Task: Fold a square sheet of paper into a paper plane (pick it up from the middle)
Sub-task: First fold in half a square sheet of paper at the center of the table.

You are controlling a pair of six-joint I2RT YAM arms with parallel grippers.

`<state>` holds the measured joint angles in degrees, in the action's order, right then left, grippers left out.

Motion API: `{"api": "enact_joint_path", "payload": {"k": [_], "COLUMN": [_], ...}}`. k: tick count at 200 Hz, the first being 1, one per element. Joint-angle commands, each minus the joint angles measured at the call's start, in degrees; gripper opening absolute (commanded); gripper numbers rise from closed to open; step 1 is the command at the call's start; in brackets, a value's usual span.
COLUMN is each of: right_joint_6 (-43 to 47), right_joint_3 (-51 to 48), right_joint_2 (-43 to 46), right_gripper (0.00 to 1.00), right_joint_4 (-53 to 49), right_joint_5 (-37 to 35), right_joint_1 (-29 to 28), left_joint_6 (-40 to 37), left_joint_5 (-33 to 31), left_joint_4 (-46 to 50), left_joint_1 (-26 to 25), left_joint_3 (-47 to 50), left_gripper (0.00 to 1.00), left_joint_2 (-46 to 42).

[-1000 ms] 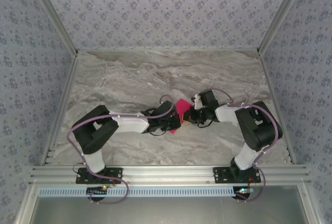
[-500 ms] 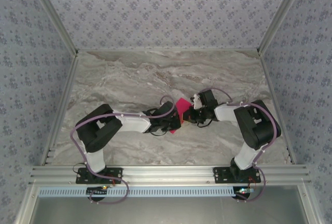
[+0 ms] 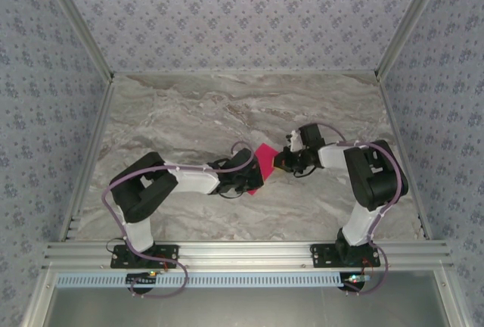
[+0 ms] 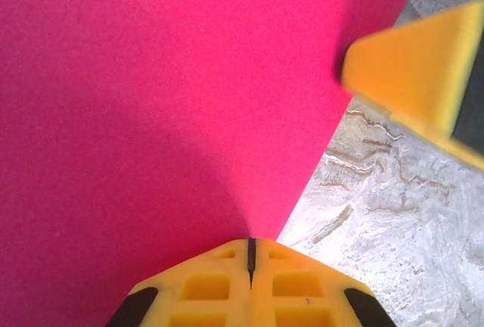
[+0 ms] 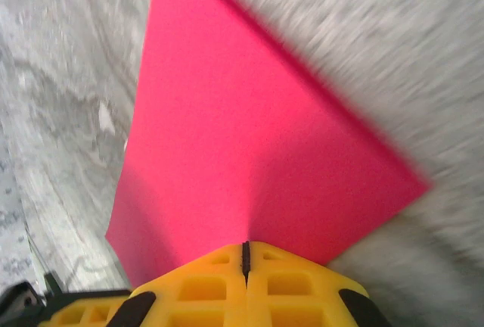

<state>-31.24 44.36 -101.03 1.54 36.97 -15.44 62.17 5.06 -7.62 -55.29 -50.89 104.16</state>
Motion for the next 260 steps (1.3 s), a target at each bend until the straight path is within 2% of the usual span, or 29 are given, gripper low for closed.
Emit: {"api": "enact_joint_path", "payload": {"k": [1, 34, 59, 94, 121, 143, 201, 260], "right_joint_6": [-1.22, -1.58, -1.11, -1.37, -3.65, -4.35, -3.61, -2.61], "right_joint_3": [2.38, 6.76, 5.74, 2.63, 1.26, 1.04, 1.73, 1.92], "right_joint_2": [-2.65, -2.88, 1.96, 7.55, 6.25, 3.66, -1.01, -3.03], "right_gripper": [0.0, 0.0, 0.0, 0.0, 0.0, 0.0, 0.0, 0.0], "right_joint_4": [-1.67, -5.37, -5.12, -5.36, -3.87, -2.32, -4.43, -5.72], "right_joint_5": [-9.65, -13.23, -12.56, -9.93, -7.92, -6.83, -8.2, -9.05], "right_joint_1": [4.48, 6.05, 5.29, -0.62, -6.62, -8.83, -8.23, -6.31], "left_joint_6": [1.62, -2.56, -4.72, -5.81, -6.0, -6.01, -6.7, -5.41], "left_joint_5": [-0.83, -1.25, -0.61, 0.26, 0.82, 1.05, 4.63, 8.78], "left_joint_4": [10.14, 11.69, 11.59, 11.48, 11.48, 11.4, 9.41, 4.52], "left_joint_1": [-0.35, 0.29, 0.36, 0.64, 0.71, 0.71, 0.66, -0.15], "left_joint_3": [3.65, 2.3, 0.81, -1.09, -1.42, -1.23, 0.43, 7.26], "left_gripper": [0.0, 0.0, 0.0, 0.0, 0.0, 0.0, 0.0, 0.0], "left_joint_2": [-0.66, -2.07, -1.9, -0.93, -0.74, -0.62, -1.48, -4.51]}}
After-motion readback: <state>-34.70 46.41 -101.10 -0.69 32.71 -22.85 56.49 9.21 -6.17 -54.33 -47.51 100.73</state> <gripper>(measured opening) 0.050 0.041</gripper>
